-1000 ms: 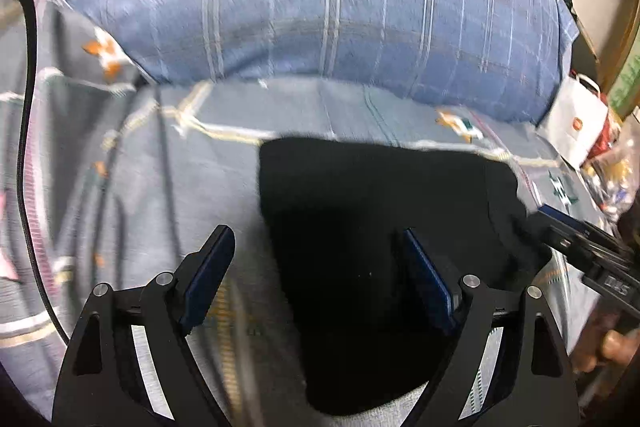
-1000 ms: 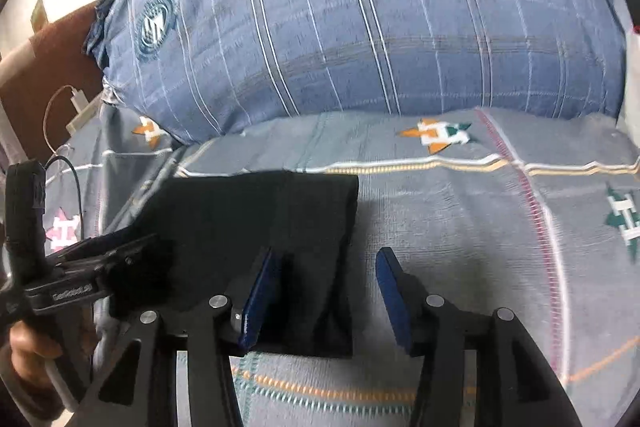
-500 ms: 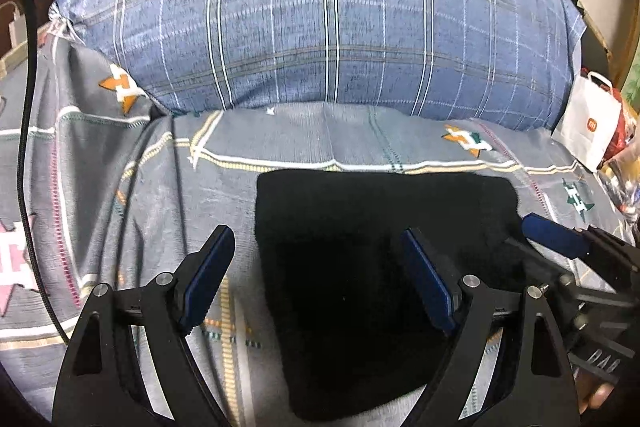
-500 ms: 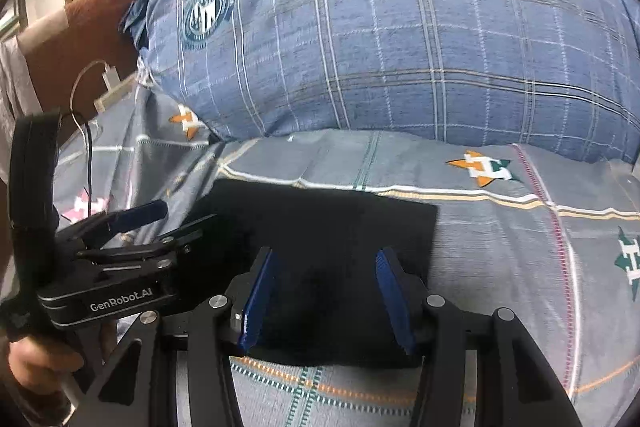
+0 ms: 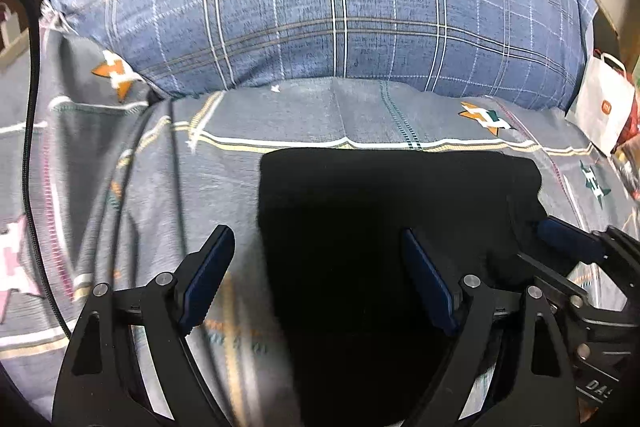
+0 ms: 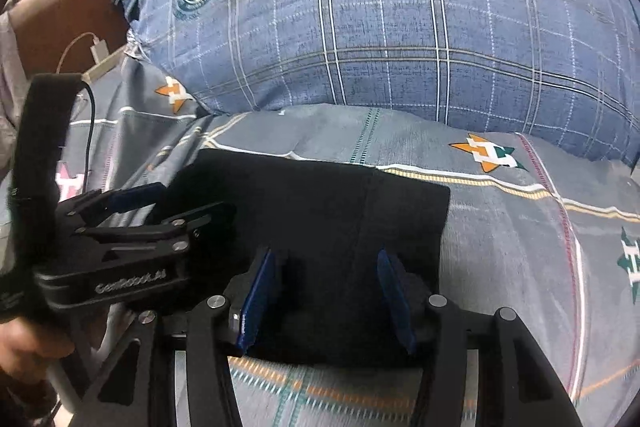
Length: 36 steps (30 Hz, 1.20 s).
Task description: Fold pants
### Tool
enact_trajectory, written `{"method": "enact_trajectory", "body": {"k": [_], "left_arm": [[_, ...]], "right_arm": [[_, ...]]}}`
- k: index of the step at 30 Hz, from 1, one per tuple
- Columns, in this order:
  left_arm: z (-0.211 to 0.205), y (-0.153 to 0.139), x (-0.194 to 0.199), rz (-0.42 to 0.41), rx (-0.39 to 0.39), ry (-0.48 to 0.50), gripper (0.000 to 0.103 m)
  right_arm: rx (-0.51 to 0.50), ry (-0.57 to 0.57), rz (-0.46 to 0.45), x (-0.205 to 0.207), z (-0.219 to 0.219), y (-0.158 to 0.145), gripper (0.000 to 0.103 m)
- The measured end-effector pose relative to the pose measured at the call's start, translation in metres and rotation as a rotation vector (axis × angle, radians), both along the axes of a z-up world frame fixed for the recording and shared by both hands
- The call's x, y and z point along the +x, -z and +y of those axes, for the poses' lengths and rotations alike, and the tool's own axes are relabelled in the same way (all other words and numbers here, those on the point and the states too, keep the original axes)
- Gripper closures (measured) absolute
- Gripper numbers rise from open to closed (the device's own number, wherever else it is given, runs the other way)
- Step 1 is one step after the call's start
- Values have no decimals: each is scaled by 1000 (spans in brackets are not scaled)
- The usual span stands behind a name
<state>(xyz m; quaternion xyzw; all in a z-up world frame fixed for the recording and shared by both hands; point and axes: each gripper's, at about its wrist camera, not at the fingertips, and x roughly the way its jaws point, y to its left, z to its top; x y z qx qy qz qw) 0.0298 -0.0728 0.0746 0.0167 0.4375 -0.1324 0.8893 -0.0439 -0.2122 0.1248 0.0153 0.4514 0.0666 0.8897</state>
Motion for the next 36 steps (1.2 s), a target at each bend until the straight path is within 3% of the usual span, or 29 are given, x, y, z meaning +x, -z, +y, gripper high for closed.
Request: {"method": "enact_trajectory", "body": {"k": [6, 13, 19, 28, 36], "left_arm": [[15, -11, -32, -56, 22, -69, 17], [22, -29, -74, -126, 59, -69, 17], [27, -44, -102, -167, 38, -85, 17], [32, -64, -130, -251, 53, -105, 17], [35, -64, -136, -221, 34, -97, 17]], "right_arm": [[-54, -2, 37, -19, 12, 18, 45], [4, 43, -31, -44, 11, -19, 45], [16, 79, -116, -75, 18, -45, 44], [1, 105, -129, -87, 20, -58, 42], [20, 114, -118, -91, 19, -57, 42]]}}
